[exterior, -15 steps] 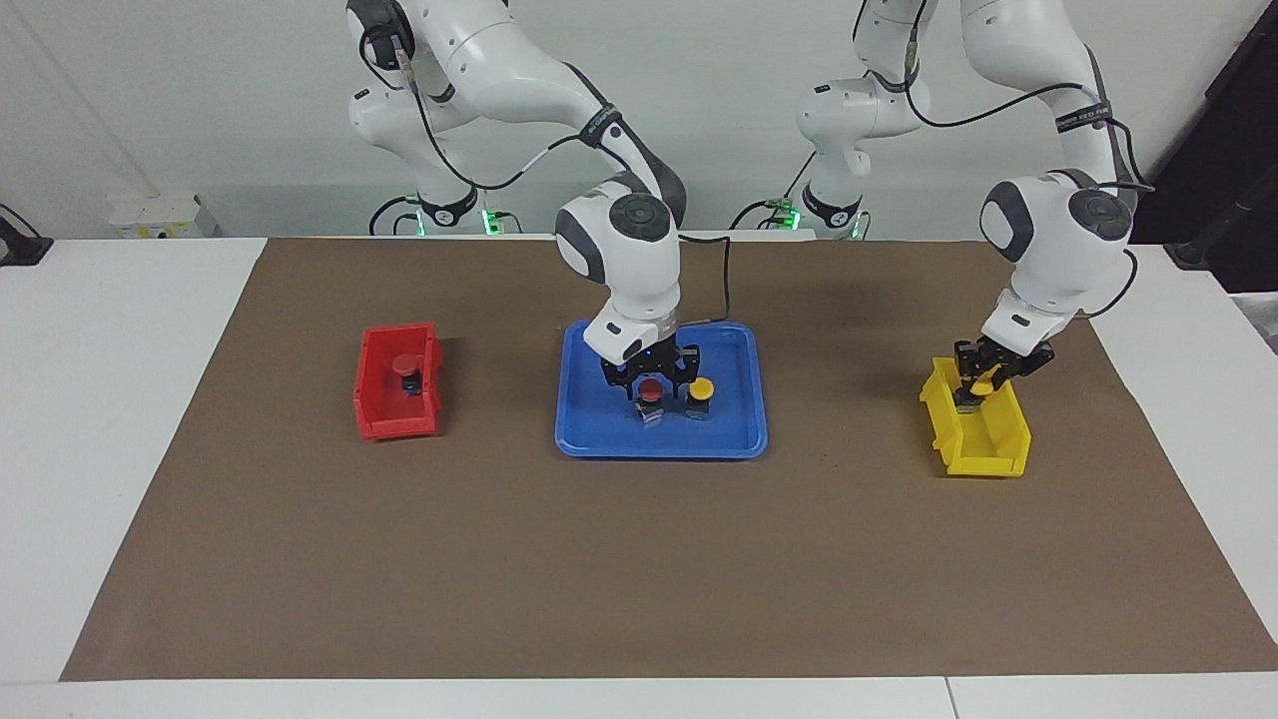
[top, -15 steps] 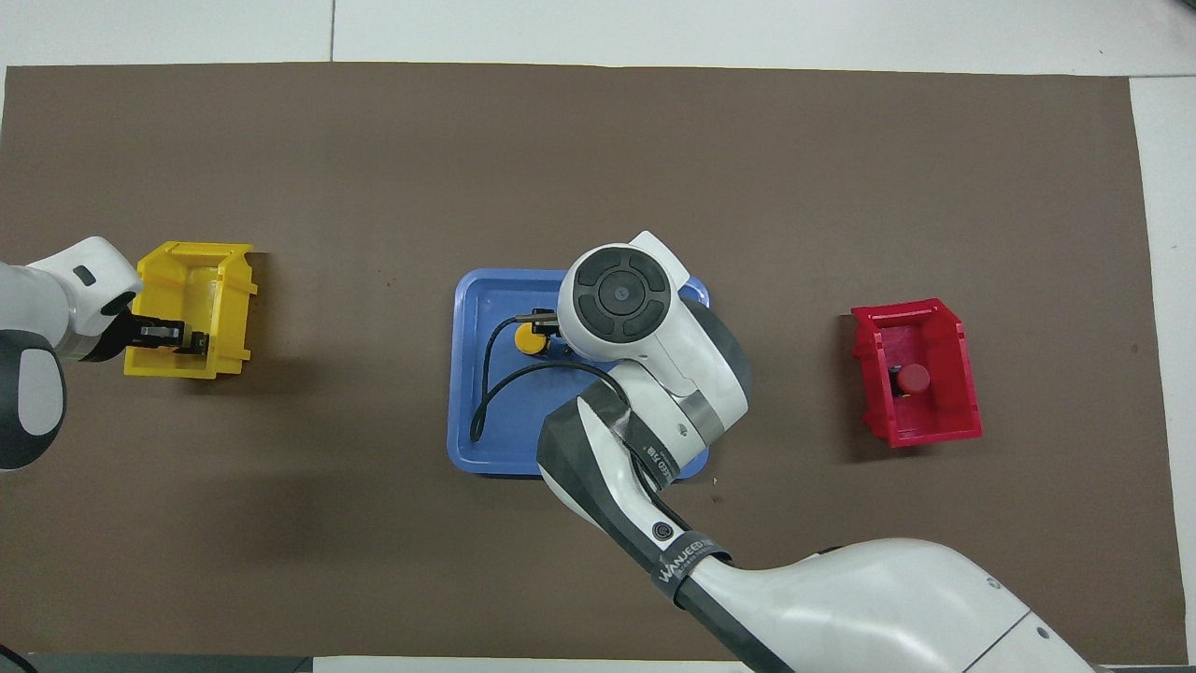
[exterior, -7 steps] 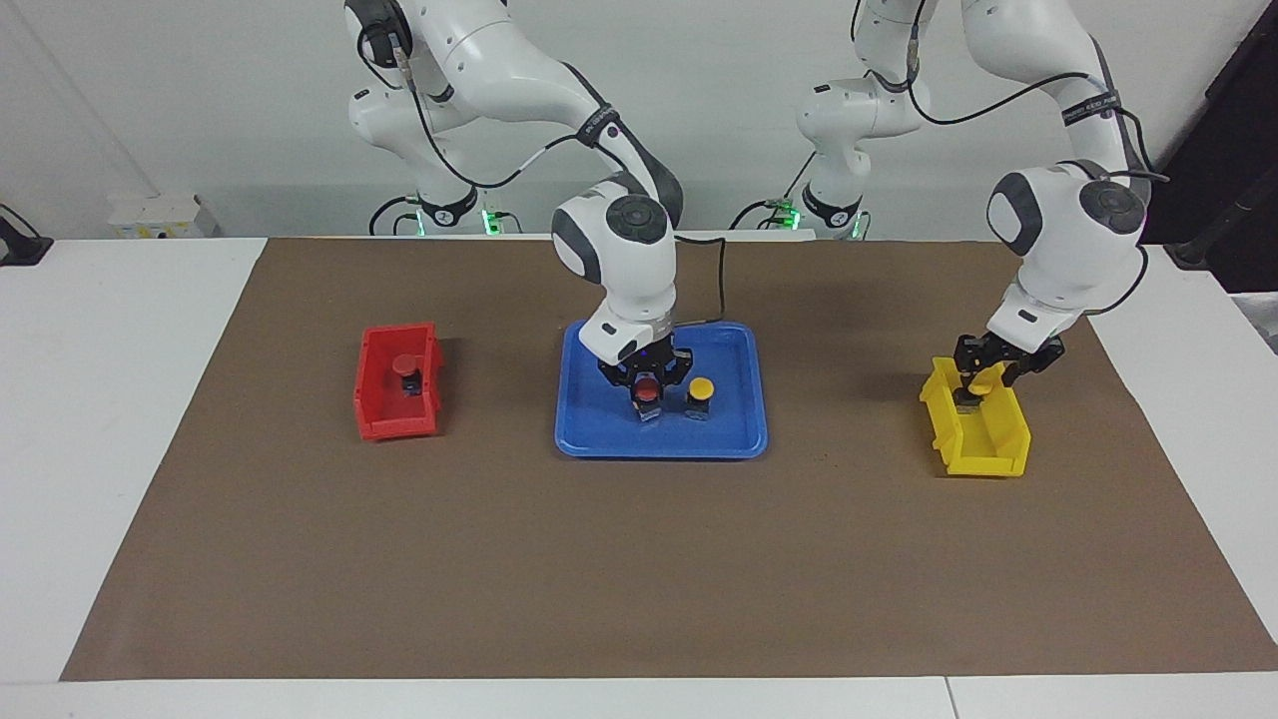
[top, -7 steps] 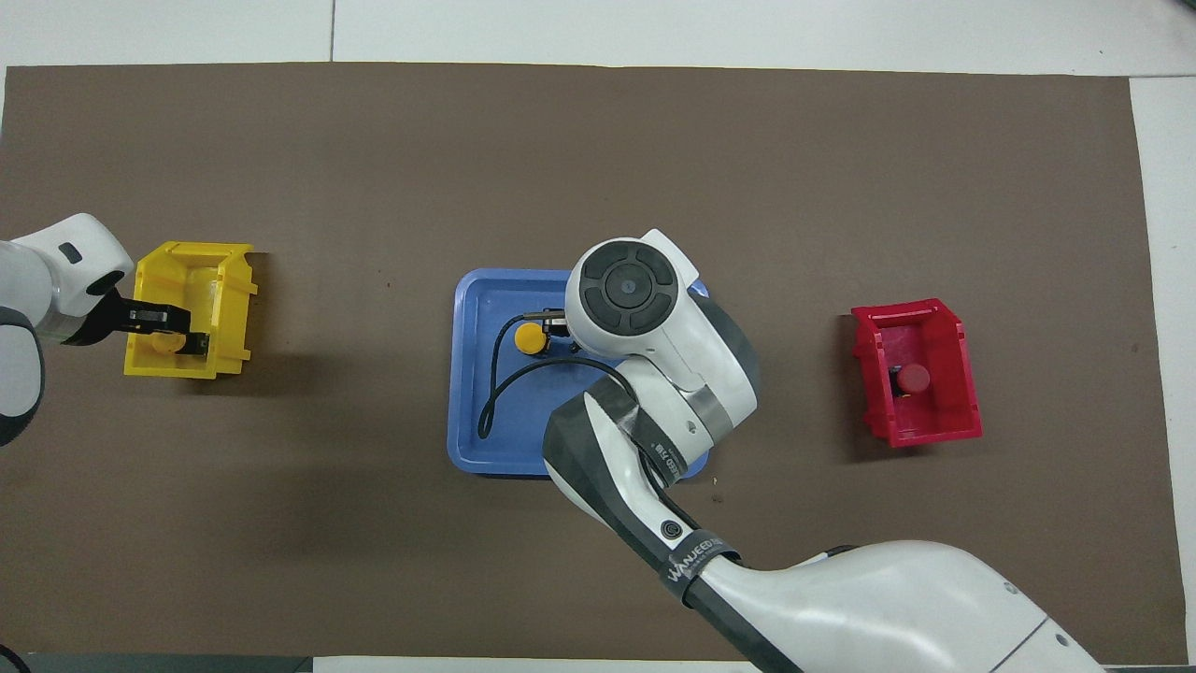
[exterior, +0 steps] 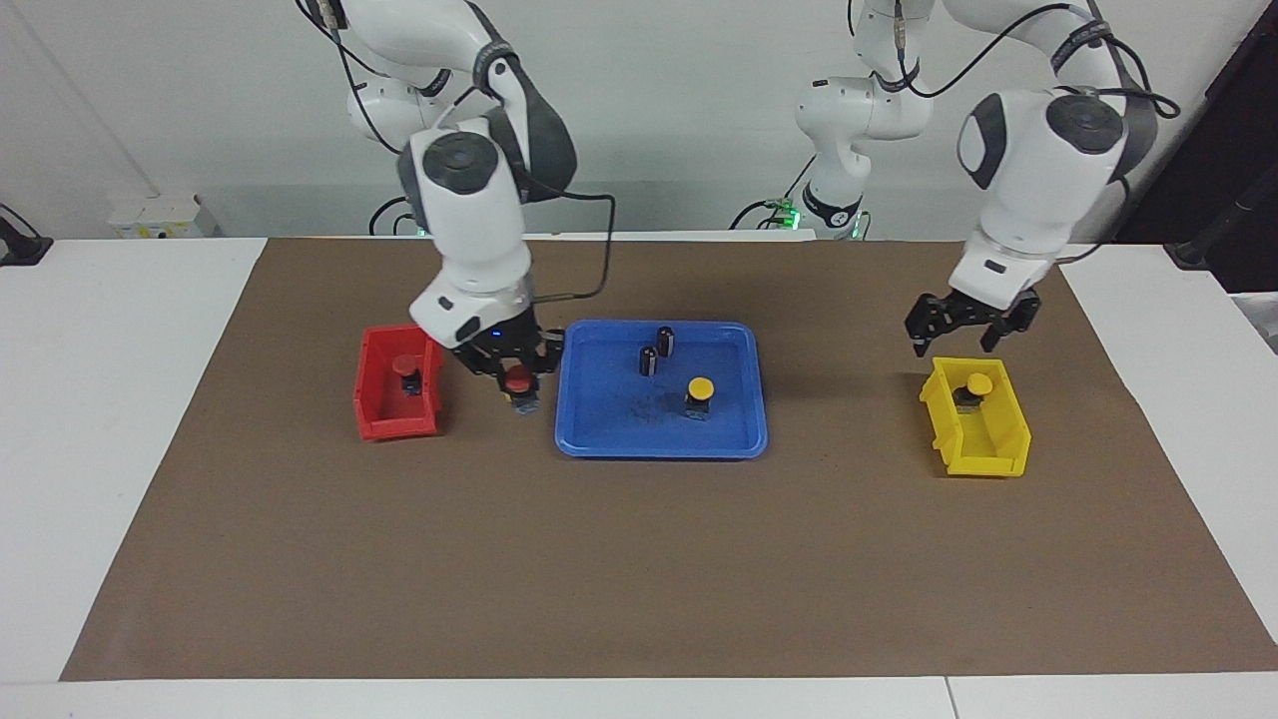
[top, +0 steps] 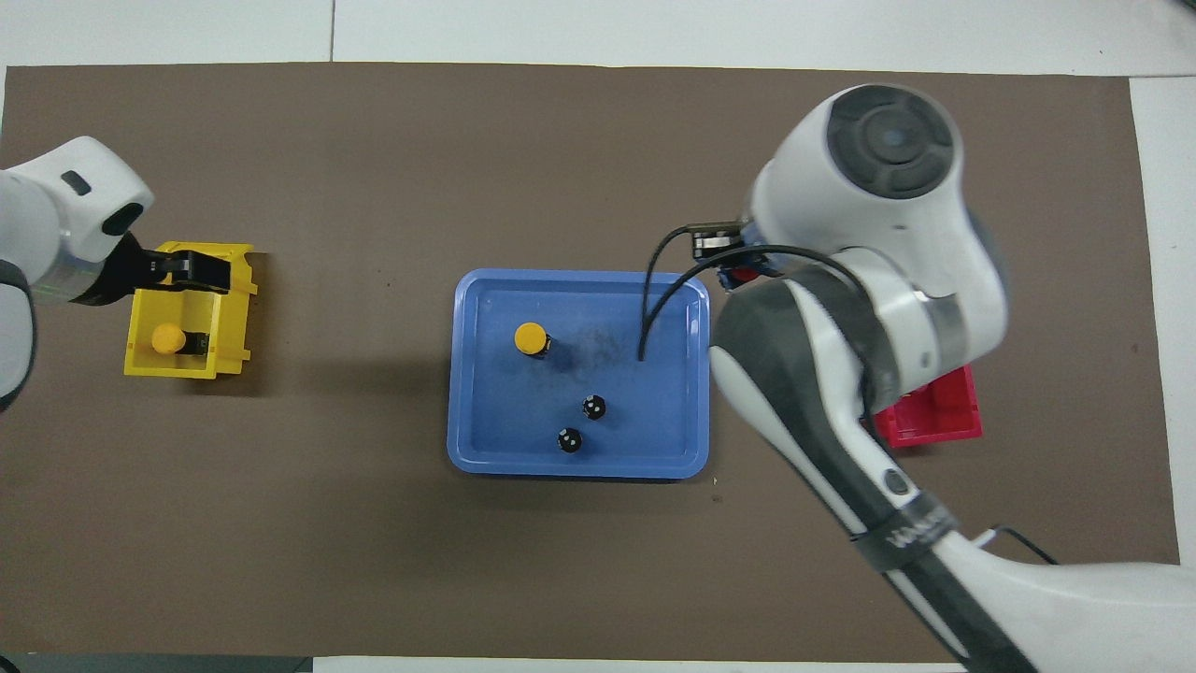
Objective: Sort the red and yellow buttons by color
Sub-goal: 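Place the second red button in the red bin while the left gripper grasps yellow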
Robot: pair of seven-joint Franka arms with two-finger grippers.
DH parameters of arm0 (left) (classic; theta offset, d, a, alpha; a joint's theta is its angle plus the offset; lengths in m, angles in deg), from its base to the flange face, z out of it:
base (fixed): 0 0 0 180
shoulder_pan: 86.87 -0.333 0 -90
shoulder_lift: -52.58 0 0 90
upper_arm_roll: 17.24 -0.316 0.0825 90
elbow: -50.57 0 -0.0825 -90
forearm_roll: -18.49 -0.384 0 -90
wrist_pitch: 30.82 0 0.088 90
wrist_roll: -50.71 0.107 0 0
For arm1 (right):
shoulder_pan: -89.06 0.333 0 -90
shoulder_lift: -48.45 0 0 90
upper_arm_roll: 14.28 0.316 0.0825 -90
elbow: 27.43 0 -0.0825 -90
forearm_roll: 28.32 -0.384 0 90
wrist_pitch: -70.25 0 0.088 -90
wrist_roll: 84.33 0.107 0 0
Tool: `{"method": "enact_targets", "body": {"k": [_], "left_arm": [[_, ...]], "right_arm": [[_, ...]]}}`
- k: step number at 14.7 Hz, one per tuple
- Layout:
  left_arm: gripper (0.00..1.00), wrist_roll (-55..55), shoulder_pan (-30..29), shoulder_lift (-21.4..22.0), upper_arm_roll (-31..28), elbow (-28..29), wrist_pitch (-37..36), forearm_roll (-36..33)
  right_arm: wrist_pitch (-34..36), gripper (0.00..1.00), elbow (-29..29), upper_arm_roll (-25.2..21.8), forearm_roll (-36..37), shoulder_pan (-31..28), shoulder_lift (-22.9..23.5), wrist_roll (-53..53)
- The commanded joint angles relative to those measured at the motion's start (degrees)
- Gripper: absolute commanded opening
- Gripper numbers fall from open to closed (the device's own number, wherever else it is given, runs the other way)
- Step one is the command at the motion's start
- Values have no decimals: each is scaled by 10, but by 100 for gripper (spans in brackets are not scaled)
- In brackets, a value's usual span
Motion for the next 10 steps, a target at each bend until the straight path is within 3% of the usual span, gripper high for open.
{"method": "enact_targets", "body": {"k": [1, 4, 7, 10], "left_arm": [[100, -137, 99, -7, -5, 0, 15, -3], [100, -209, 162, -44, -5, 0, 59, -5], [100, -231, 181, -104, -5, 0, 134, -7], [100, -233, 192, -131, -4, 3, 168, -7]], "right_arm": [[-12, 26, 95, 9, -15, -90, -52, -142], [-32, 26, 134, 9, -15, -148, -67, -223], [-125, 26, 223, 9, -18, -151, -95, -230], [-190, 26, 274, 9, -21, -138, -110, -215]]}}
